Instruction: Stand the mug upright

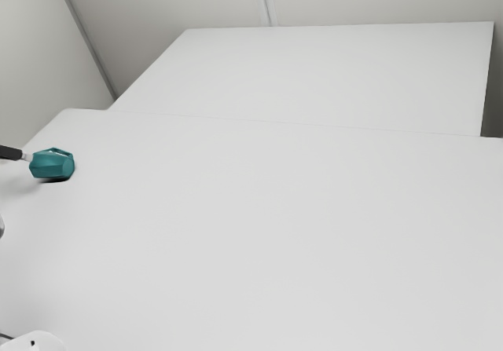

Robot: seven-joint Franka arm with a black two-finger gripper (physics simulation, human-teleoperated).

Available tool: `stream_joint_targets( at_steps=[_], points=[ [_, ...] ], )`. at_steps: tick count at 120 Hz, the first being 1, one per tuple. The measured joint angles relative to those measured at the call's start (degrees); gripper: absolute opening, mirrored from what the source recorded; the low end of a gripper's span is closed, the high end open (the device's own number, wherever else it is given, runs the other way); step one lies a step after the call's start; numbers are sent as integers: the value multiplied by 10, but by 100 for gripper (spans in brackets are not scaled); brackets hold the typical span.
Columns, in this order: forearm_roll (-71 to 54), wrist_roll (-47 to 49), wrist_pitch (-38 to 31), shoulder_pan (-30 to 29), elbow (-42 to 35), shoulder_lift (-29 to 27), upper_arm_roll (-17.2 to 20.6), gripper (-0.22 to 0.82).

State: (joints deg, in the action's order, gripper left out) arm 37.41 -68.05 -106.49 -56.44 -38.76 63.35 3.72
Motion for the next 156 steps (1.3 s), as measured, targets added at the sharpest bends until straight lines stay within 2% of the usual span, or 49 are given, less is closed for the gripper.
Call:
stream_joint_targets(
  at_steps=[156],
  points=[
    [91, -19, 44, -3, -6, 34, 3, 60]
  ],
)
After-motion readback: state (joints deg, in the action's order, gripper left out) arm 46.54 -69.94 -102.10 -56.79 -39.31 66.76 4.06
